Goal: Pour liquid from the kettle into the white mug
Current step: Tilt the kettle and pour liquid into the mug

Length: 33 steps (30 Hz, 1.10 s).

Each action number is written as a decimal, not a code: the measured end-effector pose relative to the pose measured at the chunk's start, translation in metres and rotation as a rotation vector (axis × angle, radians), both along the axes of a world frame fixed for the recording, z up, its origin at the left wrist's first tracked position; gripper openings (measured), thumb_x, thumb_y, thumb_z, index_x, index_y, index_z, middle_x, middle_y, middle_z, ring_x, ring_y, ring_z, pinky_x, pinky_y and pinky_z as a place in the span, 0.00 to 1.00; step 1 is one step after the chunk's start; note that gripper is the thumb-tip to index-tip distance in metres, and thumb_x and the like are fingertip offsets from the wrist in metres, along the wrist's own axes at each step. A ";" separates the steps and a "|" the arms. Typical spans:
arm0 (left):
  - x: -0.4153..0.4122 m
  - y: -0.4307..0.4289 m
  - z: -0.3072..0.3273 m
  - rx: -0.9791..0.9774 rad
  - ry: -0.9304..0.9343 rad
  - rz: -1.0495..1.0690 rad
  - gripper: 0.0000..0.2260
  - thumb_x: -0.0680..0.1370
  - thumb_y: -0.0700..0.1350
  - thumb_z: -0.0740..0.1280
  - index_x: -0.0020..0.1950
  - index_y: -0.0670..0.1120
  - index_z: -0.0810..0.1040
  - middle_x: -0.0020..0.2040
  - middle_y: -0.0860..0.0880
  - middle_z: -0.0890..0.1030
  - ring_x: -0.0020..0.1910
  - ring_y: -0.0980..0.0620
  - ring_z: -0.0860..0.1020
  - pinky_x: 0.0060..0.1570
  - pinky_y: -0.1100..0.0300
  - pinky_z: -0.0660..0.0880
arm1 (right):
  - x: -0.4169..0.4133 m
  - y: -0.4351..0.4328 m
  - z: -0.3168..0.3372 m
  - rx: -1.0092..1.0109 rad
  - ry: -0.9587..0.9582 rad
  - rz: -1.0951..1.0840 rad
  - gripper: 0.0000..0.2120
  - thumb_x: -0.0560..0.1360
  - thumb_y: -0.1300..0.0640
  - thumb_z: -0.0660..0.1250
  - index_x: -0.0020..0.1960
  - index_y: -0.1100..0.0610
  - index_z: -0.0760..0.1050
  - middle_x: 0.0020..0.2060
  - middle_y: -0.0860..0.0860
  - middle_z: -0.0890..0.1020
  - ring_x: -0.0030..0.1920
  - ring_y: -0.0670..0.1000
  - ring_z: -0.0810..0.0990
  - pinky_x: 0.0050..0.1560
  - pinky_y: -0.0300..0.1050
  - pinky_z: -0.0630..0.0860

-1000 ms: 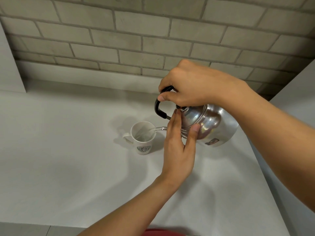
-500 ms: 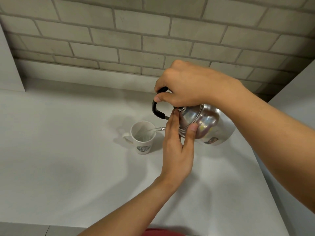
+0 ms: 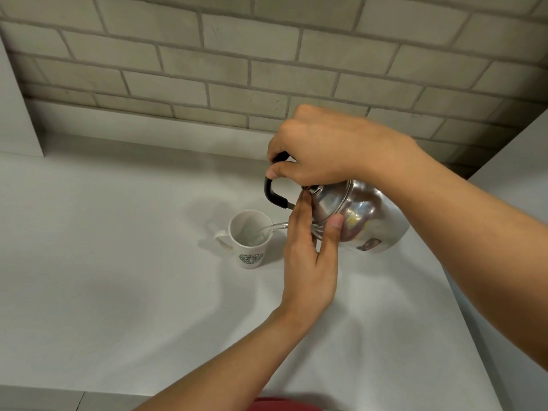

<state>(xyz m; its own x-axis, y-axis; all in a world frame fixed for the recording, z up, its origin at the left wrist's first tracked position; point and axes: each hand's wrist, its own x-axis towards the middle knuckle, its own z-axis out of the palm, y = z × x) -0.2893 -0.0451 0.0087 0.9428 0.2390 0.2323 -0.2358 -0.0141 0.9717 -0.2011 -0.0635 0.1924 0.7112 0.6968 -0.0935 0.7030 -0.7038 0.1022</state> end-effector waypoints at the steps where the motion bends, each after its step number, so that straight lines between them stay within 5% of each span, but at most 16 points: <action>1: 0.000 0.000 0.000 0.000 -0.002 0.004 0.29 0.84 0.60 0.62 0.83 0.50 0.65 0.78 0.53 0.72 0.78 0.59 0.68 0.75 0.59 0.65 | 0.000 0.001 0.000 -0.002 0.003 -0.005 0.15 0.81 0.43 0.67 0.51 0.54 0.85 0.31 0.49 0.76 0.42 0.59 0.81 0.38 0.49 0.77; 5: 0.001 0.001 -0.001 0.007 -0.001 0.014 0.28 0.85 0.60 0.62 0.83 0.51 0.65 0.78 0.55 0.72 0.77 0.65 0.67 0.73 0.70 0.63 | 0.001 0.003 0.000 -0.010 0.016 -0.011 0.15 0.81 0.43 0.68 0.52 0.53 0.85 0.31 0.47 0.71 0.44 0.61 0.81 0.40 0.51 0.78; 15: 0.000 0.003 0.000 -0.001 0.028 0.012 0.30 0.84 0.63 0.60 0.83 0.50 0.65 0.78 0.52 0.72 0.78 0.59 0.67 0.76 0.59 0.64 | 0.003 0.009 -0.001 -0.042 0.012 -0.018 0.15 0.81 0.43 0.68 0.52 0.54 0.85 0.33 0.47 0.70 0.45 0.62 0.81 0.45 0.55 0.82; 21: 0.000 0.005 -0.001 -0.006 0.029 0.011 0.29 0.84 0.60 0.61 0.83 0.49 0.65 0.78 0.54 0.72 0.78 0.62 0.66 0.76 0.63 0.63 | 0.006 0.009 -0.004 -0.024 0.005 -0.020 0.15 0.81 0.44 0.68 0.53 0.54 0.85 0.33 0.47 0.70 0.43 0.61 0.80 0.38 0.48 0.74; 33: -0.002 0.017 -0.004 0.065 0.048 -0.053 0.28 0.85 0.57 0.63 0.84 0.50 0.63 0.80 0.53 0.70 0.80 0.60 0.65 0.77 0.56 0.65 | 0.005 -0.007 -0.010 0.118 0.029 -0.025 0.15 0.82 0.43 0.67 0.53 0.52 0.86 0.36 0.53 0.83 0.43 0.57 0.82 0.42 0.56 0.81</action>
<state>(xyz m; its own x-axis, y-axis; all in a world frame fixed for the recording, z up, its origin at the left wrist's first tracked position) -0.2911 -0.0277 0.0050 0.9642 0.1741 0.2003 -0.1915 -0.0661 0.9793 -0.1956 -0.0709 0.1820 0.7263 0.6866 -0.0330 0.6869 -0.7268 -0.0025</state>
